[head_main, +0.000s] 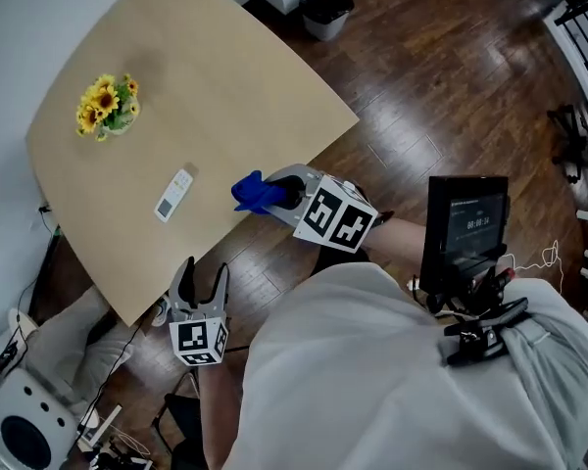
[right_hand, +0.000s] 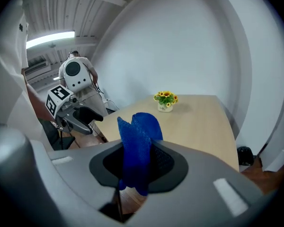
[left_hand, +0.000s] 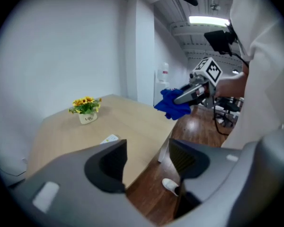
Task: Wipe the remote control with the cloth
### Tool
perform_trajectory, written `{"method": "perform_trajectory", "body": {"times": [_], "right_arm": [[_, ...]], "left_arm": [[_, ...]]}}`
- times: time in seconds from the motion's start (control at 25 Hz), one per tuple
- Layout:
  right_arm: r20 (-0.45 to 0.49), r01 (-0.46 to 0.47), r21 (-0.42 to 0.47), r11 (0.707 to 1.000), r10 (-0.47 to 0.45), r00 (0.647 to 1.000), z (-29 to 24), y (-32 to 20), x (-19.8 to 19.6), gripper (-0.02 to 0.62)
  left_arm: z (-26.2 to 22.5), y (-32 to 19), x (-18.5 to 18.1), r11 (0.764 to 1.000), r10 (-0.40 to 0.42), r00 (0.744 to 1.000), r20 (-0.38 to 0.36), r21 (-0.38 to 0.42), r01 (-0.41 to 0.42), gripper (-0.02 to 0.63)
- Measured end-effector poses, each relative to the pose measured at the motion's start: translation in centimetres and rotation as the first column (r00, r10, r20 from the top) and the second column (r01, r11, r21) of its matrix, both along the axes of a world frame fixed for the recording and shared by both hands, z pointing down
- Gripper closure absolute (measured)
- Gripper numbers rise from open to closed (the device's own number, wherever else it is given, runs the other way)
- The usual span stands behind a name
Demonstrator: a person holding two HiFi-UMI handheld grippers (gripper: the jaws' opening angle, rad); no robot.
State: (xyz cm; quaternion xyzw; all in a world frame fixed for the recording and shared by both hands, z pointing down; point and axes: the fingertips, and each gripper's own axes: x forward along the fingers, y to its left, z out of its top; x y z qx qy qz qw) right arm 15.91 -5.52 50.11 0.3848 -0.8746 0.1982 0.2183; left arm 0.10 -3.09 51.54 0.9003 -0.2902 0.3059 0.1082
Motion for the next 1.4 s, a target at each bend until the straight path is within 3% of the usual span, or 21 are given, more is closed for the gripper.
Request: {"method": "perform_trajectory", "body": {"times": [0.28, 0.48, 0.64, 0.8, 1.04, 1.4], "right_arm": [[-0.036, 0.027, 0.075, 0.997, -0.024, 0.999, -2.8, 6.6, -8.3, 0.509], [-0.073, -0.005, 0.121, 0.993, 0.014, 0.997, -5.0, 14.7, -13.9, 0.509], [-0.056, -0.04, 0.112, 0.993, 0.046, 0.997, -6.6, 21.1, -16.9, 0.509], [-0.088, -0.026, 0.124, 0.992, 0.037, 0.995, -7.6, 26.6, -16.8, 0.509], [-0.071, -0.044, 0.15, 0.988, 0.055, 0.996, -9.1, 27.4, -16.2, 0.509], [-0.094, -0.04, 0.192, 0.981, 0.059, 0.994, -11.1, 29.7, -11.2, 0.509]], "left_arm": [[-5.0, 7.3, -6.6, 0.994, -0.013, 0.99, -0.14, 0.106, 0.028, 0.307], [-8.5, 14.9, -10.2, 0.987, 0.043, 0.953, -0.3, 0.162, 0.006, 0.324], [-9.6, 20.4, -12.3, 0.987, 0.079, 0.939, -0.335, 0.156, -0.028, 0.324], [-11.2, 25.4, -12.8, 0.984, 0.08, 0.932, -0.355, 0.177, -0.017, 0.332], [-11.3, 25.8, -12.9, 0.986, 0.012, 0.933, -0.359, 0.158, 0.048, 0.341], [-12.7, 27.1, -7.0, 0.987, 0.041, 0.935, -0.353, 0.159, 0.017, 0.339]]}}
